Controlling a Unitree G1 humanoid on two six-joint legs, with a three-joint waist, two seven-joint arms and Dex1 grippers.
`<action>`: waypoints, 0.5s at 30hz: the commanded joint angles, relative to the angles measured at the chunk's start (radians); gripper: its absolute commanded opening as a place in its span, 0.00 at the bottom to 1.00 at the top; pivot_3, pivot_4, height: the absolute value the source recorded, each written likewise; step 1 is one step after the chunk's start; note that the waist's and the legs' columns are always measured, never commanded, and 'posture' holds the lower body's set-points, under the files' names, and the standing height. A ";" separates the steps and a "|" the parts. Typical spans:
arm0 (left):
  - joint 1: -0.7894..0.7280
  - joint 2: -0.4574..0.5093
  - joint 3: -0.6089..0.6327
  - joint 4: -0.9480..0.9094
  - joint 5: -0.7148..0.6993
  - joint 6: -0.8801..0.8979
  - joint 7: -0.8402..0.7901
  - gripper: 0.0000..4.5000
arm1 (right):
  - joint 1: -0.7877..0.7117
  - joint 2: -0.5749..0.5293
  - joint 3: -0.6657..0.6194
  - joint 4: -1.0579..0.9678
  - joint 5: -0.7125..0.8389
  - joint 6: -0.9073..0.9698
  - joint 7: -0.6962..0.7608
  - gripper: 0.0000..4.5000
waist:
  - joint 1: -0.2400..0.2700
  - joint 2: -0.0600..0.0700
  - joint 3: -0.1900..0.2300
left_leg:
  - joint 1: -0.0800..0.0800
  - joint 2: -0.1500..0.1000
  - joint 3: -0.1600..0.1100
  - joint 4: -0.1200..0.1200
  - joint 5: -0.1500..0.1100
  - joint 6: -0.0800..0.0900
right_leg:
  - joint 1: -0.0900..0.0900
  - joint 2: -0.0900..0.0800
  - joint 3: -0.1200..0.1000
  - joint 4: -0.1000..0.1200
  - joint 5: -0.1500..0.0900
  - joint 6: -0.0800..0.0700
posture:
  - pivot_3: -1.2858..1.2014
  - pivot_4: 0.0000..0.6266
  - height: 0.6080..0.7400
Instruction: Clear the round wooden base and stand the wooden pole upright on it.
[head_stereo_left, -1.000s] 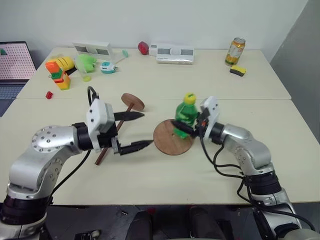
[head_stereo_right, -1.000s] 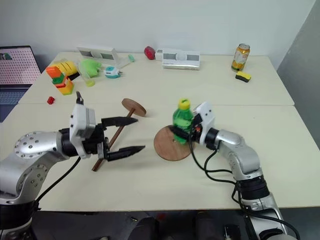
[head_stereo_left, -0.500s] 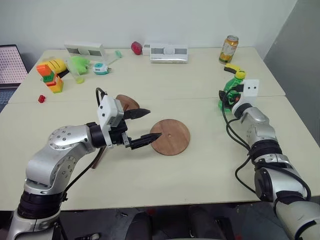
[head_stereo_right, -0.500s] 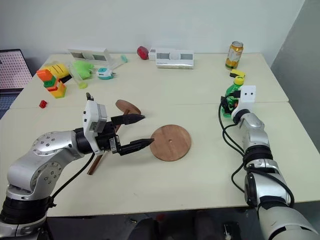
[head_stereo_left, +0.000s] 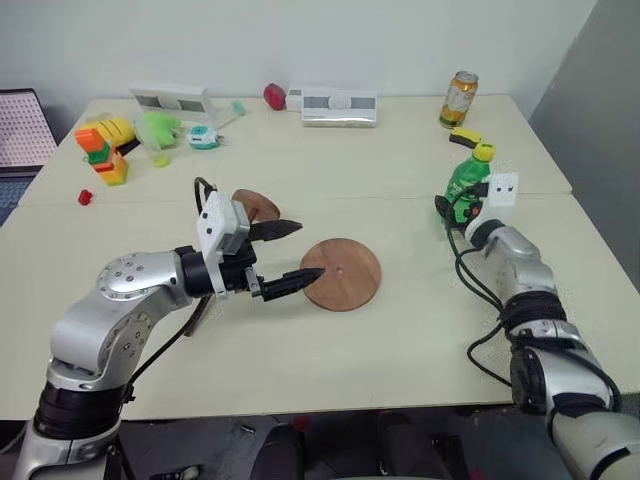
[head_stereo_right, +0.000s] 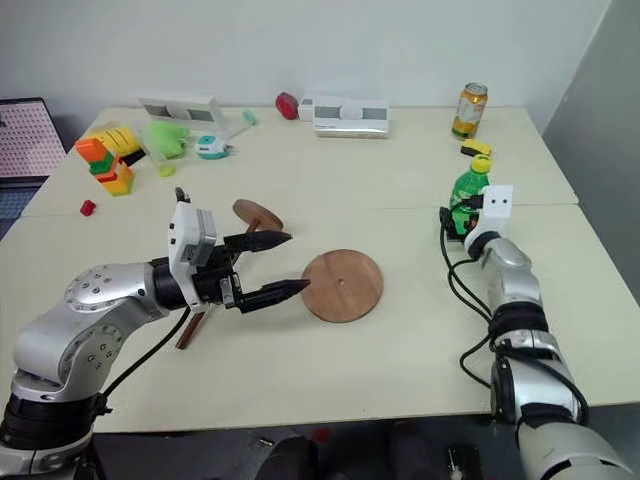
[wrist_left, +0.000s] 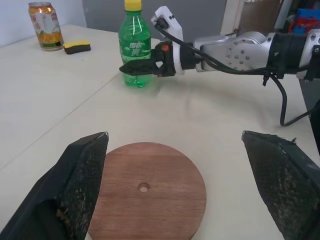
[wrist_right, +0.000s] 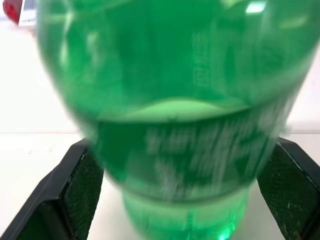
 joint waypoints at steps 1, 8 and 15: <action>-0.019 0.022 0.019 -0.012 -0.010 0.009 -0.006 1.00 | 0.138 -0.059 0.018 -0.338 0.054 0.233 0.052 0.99 | 0.004 0.000 0.000 | -0.001 0.000 -0.001 0.000 0.000 0.000 | 0.000 0.000 0.000 0.000 0.000 0.000 | 0.52 0.24 1.00; 0.006 0.059 0.038 -0.003 -0.008 0.068 0.013 1.00 | 0.364 -0.153 -0.021 -0.858 0.205 0.620 0.077 0.99 | 0.005 0.001 0.000 | 0.000 0.000 -0.001 0.000 -0.001 0.002 | 0.000 0.001 0.000 0.000 0.000 0.000 | 0.52 0.24 1.00; -0.091 0.166 0.059 0.109 -0.001 0.188 0.008 1.00 | 0.432 -0.392 -0.077 -1.163 0.435 0.899 0.262 0.99 | 0.017 0.001 0.000 | 0.000 -0.001 -0.002 0.000 -0.002 0.004 | 0.000 0.001 -0.001 0.000 0.000 0.000 | 0.52 0.24 1.00</action>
